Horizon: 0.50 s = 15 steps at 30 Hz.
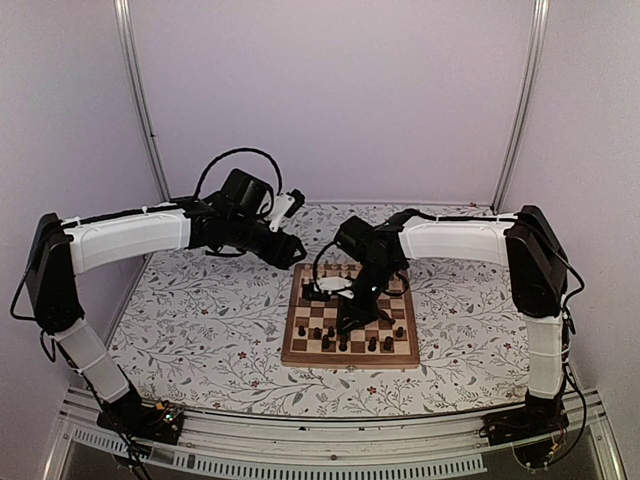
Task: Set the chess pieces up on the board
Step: Move the chess piece to the chessboard.
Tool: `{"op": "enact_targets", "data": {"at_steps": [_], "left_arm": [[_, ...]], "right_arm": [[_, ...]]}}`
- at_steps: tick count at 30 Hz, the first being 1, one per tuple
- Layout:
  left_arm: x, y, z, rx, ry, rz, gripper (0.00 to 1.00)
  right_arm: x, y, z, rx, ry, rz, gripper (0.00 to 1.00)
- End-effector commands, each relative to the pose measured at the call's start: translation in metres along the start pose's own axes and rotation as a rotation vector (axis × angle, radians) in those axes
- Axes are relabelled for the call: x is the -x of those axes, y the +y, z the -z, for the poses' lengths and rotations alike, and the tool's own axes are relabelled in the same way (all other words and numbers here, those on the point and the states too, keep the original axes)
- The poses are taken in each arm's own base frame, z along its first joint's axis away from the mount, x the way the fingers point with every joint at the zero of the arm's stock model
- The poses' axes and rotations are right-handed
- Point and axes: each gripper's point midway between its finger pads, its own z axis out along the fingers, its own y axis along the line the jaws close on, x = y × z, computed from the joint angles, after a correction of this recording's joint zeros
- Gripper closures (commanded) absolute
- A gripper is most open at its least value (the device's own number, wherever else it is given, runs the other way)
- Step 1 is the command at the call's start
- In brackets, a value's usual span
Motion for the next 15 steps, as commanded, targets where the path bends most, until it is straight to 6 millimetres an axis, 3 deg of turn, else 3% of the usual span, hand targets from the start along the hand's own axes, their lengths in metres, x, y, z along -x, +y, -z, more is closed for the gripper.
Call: {"op": "enact_targets", "data": {"at_steps": [1,5,11,15], "left_arm": [[0.004,-0.009,-0.001,-0.02,0.004,-0.019,0.29],[0.004,-0.009,-0.002,-0.02,0.006,-0.02,0.29],[0.002,-0.01,-0.003,-0.023,0.011,-0.021,0.29],[0.003,-0.01,-0.003,-0.023,0.01,-0.021,0.29]], "right_arm": [[-0.001,0.001,-0.003,0.009,0.006,-0.002,0.78],[0.002,-0.003,0.005,-0.026,0.002,0.005,0.71],[0.014,-0.015,0.042,-0.063,-0.073,-0.014,0.68],[0.012,-0.028,0.067,-0.098,-0.117,-0.043,0.67]]}}
